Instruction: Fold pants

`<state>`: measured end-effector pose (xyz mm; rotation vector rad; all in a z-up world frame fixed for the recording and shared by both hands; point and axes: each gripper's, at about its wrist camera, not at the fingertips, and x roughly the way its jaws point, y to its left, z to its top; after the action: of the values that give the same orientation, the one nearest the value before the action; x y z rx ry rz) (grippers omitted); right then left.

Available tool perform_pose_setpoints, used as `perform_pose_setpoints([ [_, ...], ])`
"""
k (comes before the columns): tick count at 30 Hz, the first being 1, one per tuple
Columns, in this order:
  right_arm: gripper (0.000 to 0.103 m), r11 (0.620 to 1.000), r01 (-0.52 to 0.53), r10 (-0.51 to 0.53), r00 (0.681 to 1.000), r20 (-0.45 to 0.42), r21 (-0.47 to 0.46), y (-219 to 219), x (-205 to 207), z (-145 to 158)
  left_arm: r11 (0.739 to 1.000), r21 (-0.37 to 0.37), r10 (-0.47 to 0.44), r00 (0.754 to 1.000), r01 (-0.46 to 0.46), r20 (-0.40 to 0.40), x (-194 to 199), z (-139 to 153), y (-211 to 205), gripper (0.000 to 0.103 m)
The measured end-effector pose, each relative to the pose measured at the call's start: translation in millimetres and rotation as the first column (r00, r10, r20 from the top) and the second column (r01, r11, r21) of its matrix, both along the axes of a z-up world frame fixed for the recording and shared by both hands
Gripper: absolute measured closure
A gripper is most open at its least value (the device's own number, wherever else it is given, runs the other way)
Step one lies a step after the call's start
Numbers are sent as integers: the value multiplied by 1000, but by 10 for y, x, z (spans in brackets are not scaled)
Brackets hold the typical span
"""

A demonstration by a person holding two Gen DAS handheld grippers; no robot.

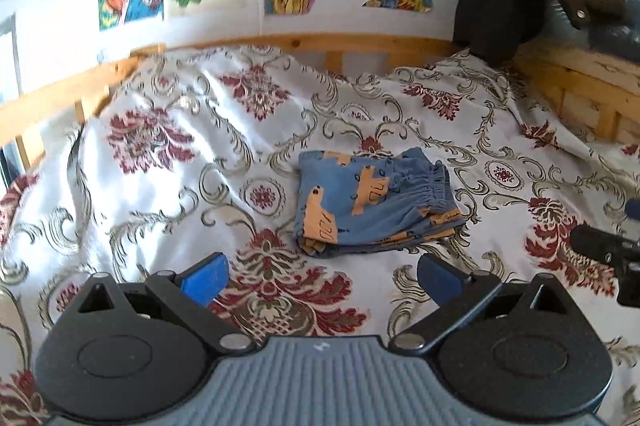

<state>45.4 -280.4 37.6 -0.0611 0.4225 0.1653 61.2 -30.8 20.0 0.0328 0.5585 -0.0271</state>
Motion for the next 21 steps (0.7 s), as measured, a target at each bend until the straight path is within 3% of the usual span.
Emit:
perform_pose_setpoints([
  [4,1,1000,-8,8,1000,-12,19,31,39,-75,1000,6,6,1000,-6,4,-10,-41,16,0],
  [12,1,998,-41,38,997,-67,-47,207,85,-191,997,-51,63,998,-64,-4,-71,-146,135,0],
  [21,1,998,-45,41,996,-76,-54,226,110,-197,997,-30,64,998,-64,-21,-85,-199,134,0],
])
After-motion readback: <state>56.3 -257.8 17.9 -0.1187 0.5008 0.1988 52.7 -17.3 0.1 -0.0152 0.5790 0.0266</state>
